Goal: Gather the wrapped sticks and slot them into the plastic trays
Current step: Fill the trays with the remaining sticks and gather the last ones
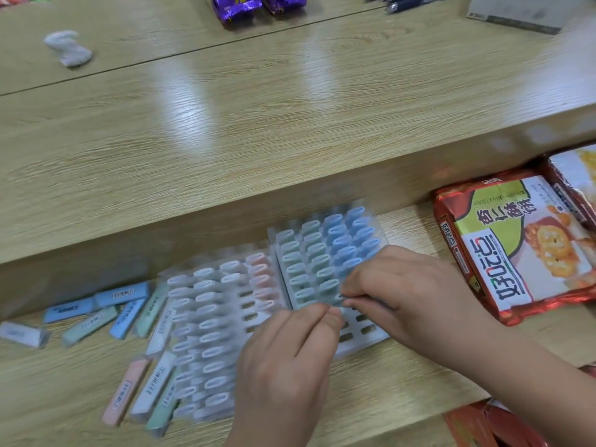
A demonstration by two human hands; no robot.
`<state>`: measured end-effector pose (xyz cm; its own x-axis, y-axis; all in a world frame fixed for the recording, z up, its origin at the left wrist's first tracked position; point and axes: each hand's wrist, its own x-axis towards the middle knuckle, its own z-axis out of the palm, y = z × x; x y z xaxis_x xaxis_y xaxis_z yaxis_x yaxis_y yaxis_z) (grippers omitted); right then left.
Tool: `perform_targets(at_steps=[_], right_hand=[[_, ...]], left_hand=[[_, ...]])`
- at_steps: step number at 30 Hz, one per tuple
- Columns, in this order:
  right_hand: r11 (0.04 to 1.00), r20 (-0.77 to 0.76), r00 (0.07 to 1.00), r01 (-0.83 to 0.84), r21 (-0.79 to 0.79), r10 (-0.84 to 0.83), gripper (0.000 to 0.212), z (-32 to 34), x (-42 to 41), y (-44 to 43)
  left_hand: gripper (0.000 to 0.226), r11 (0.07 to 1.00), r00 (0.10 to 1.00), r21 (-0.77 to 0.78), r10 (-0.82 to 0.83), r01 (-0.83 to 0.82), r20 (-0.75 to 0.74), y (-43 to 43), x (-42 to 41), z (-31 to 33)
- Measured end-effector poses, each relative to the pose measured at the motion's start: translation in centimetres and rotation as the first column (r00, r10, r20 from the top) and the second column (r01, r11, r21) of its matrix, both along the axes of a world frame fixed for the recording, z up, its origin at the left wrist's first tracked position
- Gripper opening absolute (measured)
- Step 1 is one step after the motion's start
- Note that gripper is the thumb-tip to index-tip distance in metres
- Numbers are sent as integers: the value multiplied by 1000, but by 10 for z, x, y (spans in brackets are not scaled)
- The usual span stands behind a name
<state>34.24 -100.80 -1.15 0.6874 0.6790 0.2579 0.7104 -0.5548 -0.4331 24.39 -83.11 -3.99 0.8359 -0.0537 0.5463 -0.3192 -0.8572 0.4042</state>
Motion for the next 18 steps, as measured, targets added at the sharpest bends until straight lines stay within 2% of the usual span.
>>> perform_targets(at_steps=[5,8,15,18], right_hand=[[999,12,999,-35,-27,36,18,0,0,0],[999,-14,999,-35,-25,34,11,0,0,-1],[999,-69,997,-41,0,41,17,0,-1,-2],[998,-46,997,-56,-24,55,18,1,-2,-2]], left_hand=[[8,999,999,12,-44,44,32,-2,2,-2],[6,999,999,15,-30,29,40,-3,3,-2],[2,998,1000,64,6,-5,-14,-6,1,-1],[4,989,995,151,24,-9,-98,-6,4,7]])
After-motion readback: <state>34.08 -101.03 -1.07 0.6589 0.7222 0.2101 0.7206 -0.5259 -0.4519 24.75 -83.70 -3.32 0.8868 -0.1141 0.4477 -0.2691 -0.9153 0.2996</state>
